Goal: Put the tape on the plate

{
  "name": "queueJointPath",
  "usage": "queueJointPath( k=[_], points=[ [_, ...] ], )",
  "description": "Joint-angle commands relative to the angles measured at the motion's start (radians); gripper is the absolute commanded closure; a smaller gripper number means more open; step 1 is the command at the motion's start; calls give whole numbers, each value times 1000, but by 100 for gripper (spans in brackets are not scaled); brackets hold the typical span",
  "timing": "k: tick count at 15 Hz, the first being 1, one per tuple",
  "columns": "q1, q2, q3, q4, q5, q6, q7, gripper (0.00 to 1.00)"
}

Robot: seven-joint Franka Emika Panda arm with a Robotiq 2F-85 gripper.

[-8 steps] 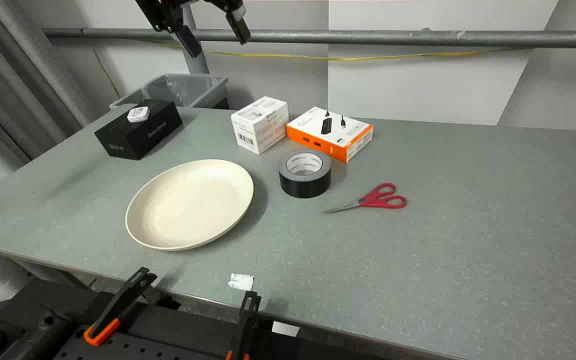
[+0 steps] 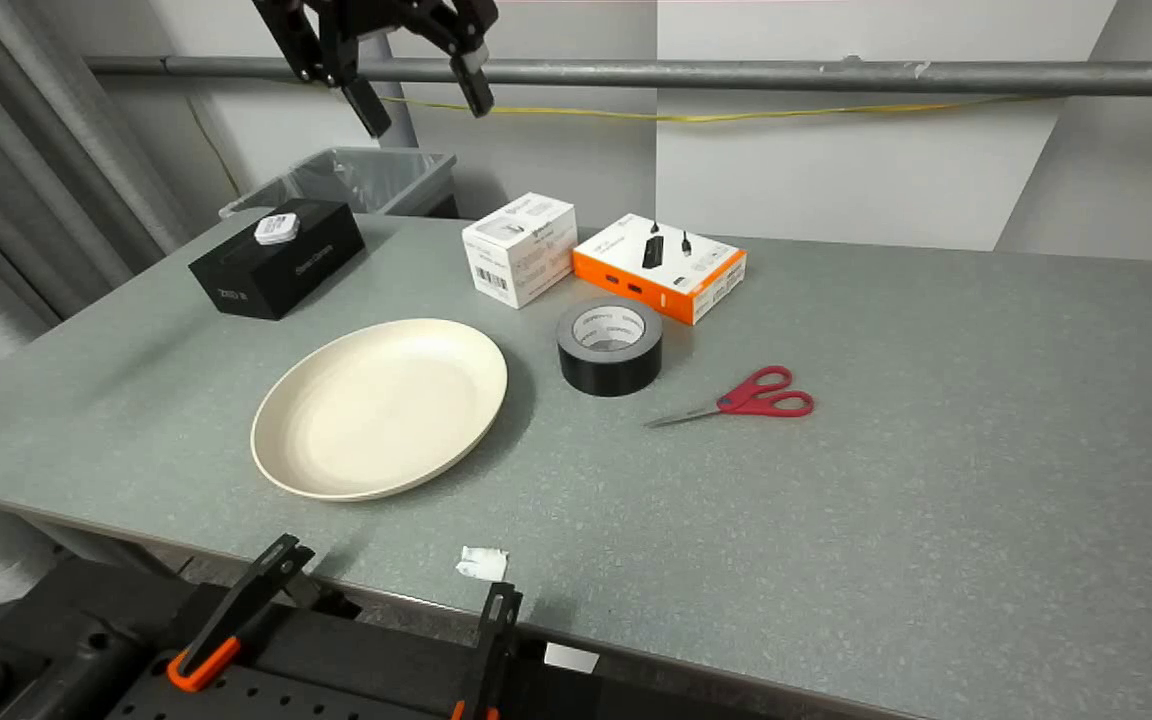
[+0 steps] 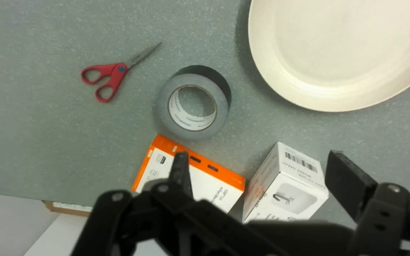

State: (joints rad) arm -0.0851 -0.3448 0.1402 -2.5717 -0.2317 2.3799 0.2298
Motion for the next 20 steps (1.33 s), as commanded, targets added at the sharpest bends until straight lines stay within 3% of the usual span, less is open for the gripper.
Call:
queueJointPath(
  k=[1, 8, 16, 20],
  points=[
    [48, 142, -80, 28, 79, 81, -154, 0],
    [27, 428, -151, 123, 81, 214, -228, 0],
    [37, 441, -166, 136, 86, 194, -204, 0],
    [41, 531, -179, 159, 35, 245, -153, 0]
  ],
)
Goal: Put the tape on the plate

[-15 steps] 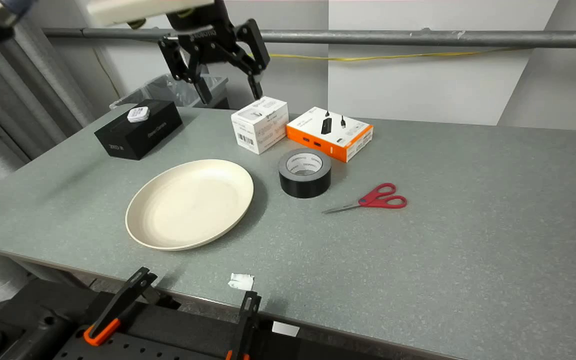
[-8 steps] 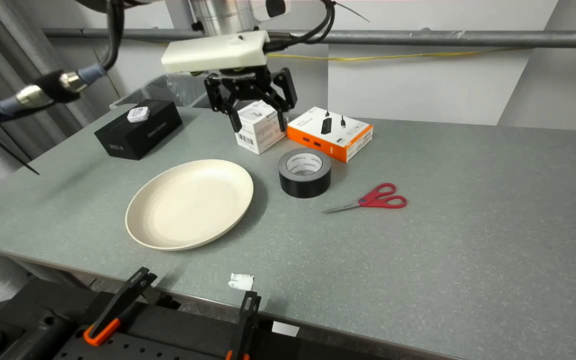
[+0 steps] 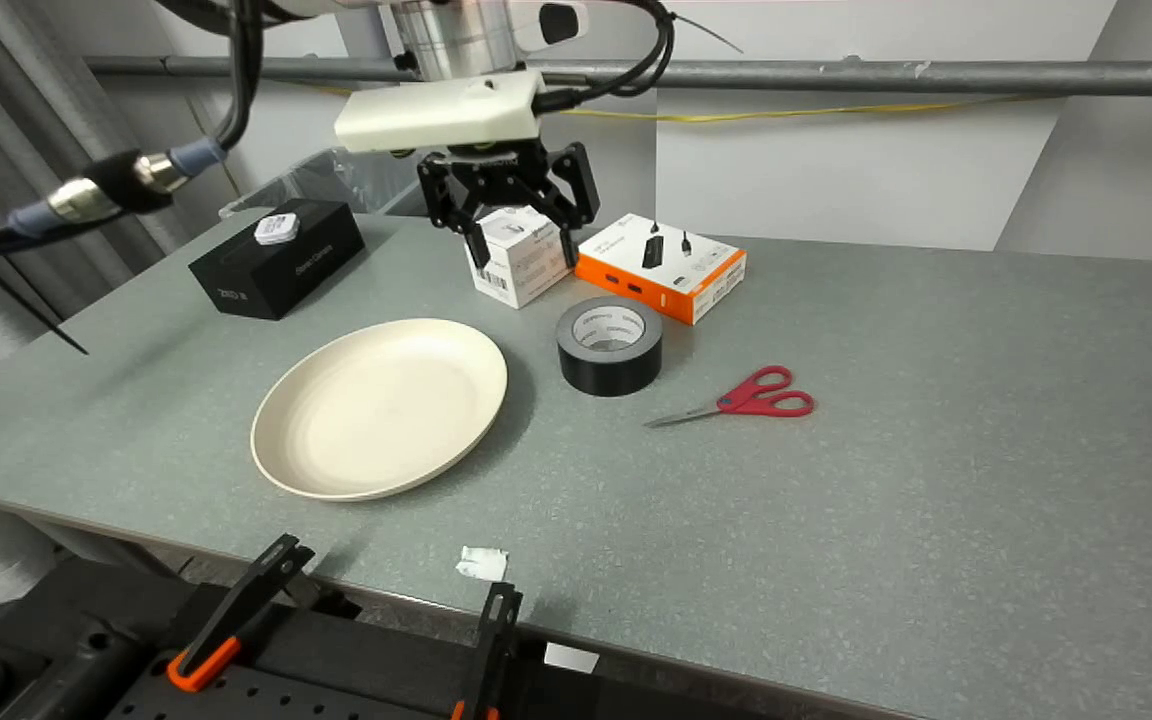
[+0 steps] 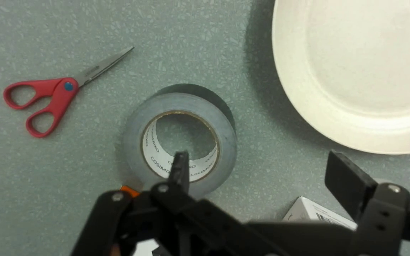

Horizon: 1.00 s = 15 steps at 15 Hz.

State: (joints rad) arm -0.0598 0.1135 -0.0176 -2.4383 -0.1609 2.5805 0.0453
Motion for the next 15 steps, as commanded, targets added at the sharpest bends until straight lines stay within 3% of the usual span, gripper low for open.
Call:
queueJointPath(
  k=[1, 15],
  points=[
    [20, 92, -28, 31, -61, 59, 48, 0],
    [43, 399, -61, 214, -32, 145, 19, 0]
  ],
)
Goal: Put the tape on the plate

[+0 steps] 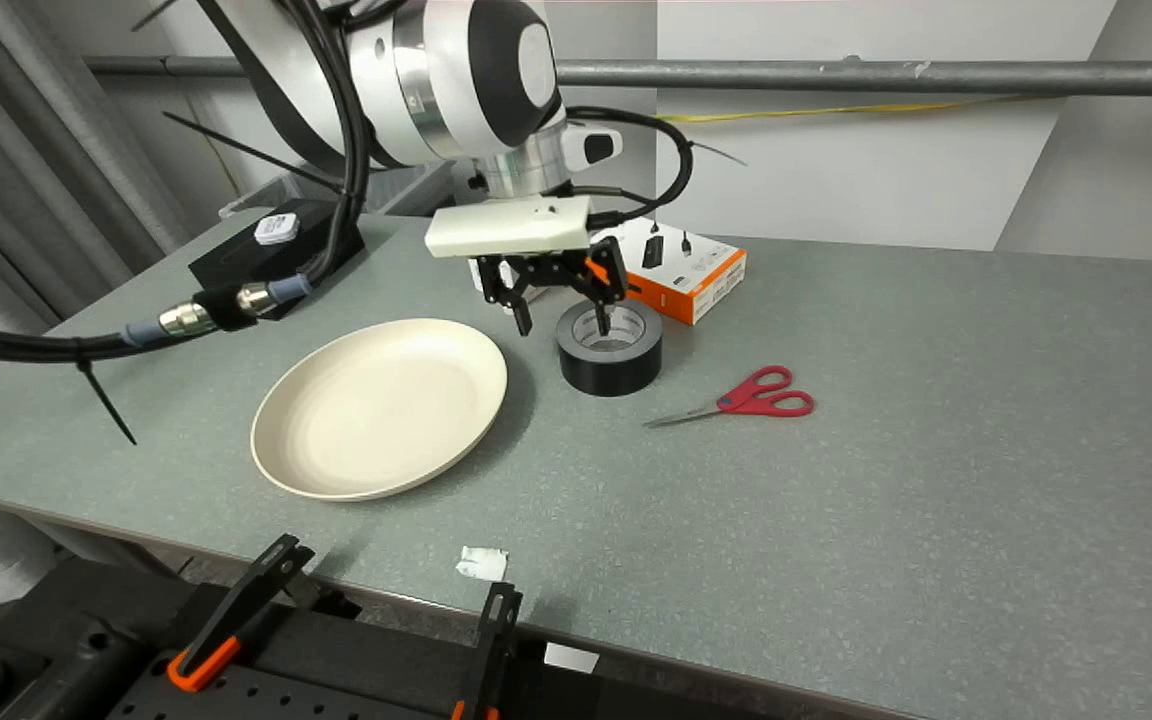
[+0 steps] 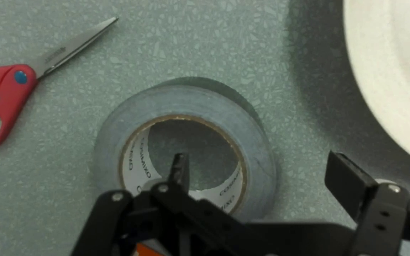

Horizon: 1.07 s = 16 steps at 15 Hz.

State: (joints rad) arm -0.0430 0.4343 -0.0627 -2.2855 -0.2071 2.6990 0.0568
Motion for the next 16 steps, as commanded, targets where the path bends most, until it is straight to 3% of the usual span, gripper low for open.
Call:
queueJointPath(
  k=[1, 5, 11, 16],
  points=[
    [28, 93, -15, 70, 16, 28, 6, 15],
    [23, 95, 1, 75, 40, 29, -9, 51],
    [15, 38, 14, 61, 82, 32, -20, 97],
    [54, -107, 8, -23, 49, 32, -10, 94]
  ],
)
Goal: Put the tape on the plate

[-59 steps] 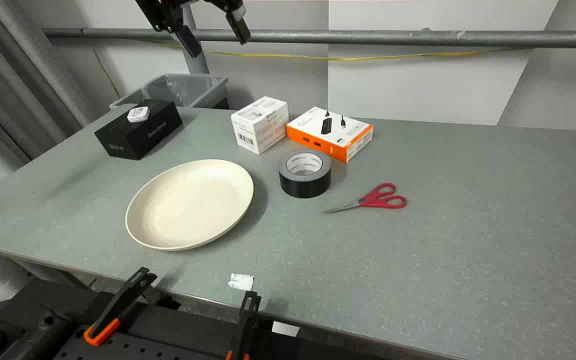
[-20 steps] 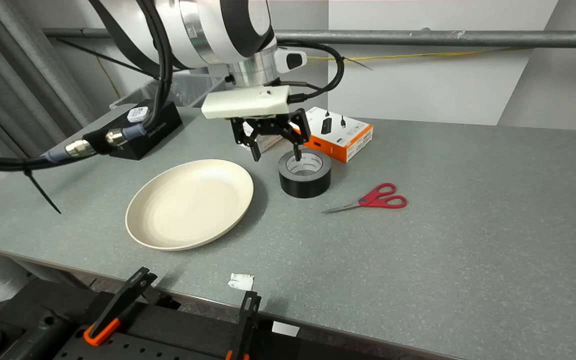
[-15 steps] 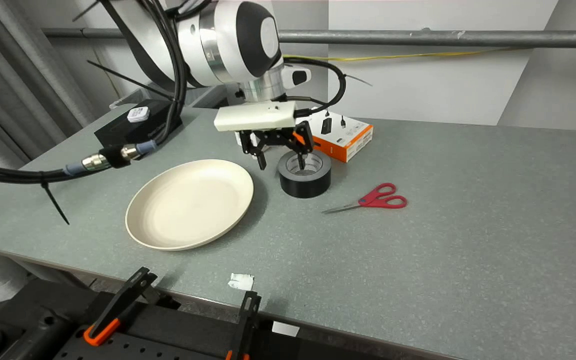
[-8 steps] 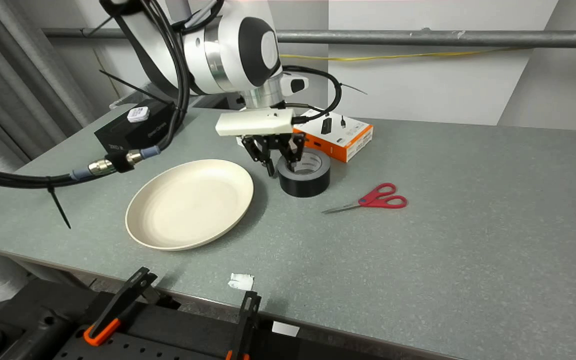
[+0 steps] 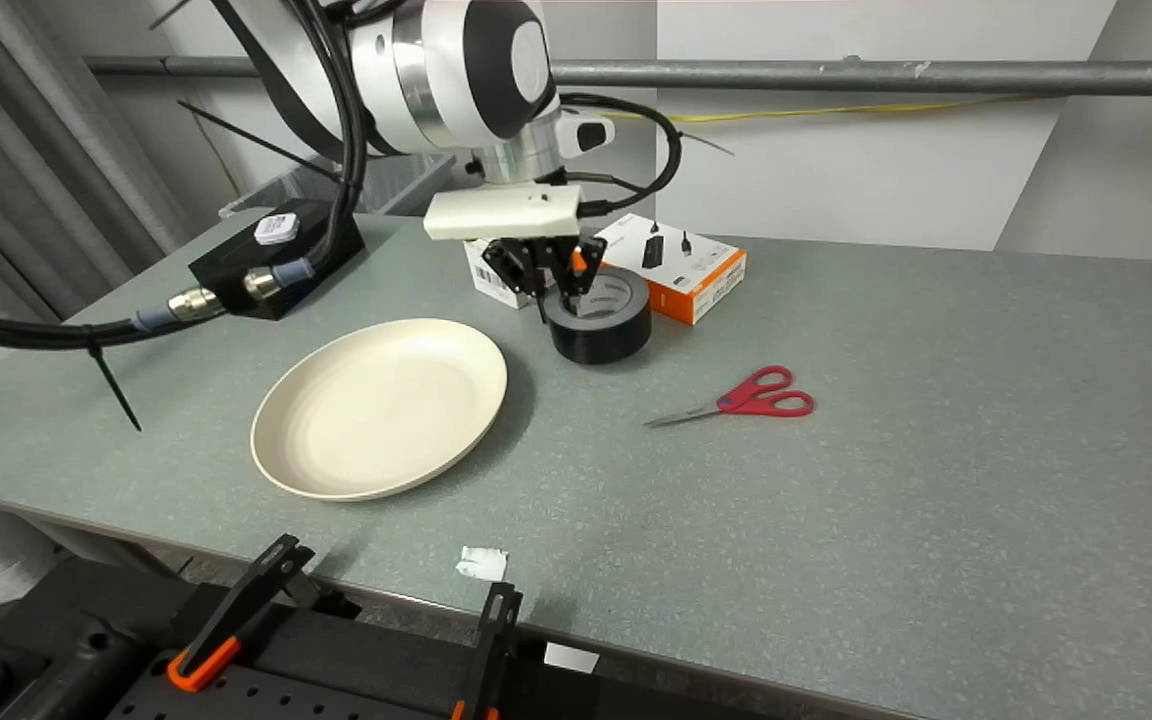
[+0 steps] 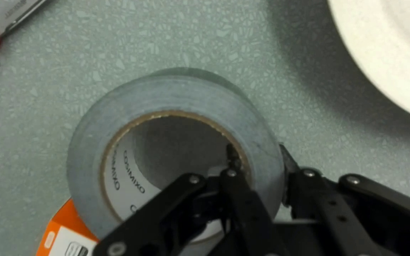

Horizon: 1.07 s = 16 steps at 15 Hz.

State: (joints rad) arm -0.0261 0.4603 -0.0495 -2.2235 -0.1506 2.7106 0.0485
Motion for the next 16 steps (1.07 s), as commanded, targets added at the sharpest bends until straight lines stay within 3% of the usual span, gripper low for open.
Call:
queueJointPath(
  k=[1, 7, 12, 16],
  points=[
    [44, -175, 5, -113, -9, 19, -10, 94],
    [131, -377, 132, -334, -13, 21, -64, 94],
    [198, -387, 193, -454, -52, 54, -27, 94],
    [220, -345, 183, -484, -131, 103, 11, 94]
  ],
)
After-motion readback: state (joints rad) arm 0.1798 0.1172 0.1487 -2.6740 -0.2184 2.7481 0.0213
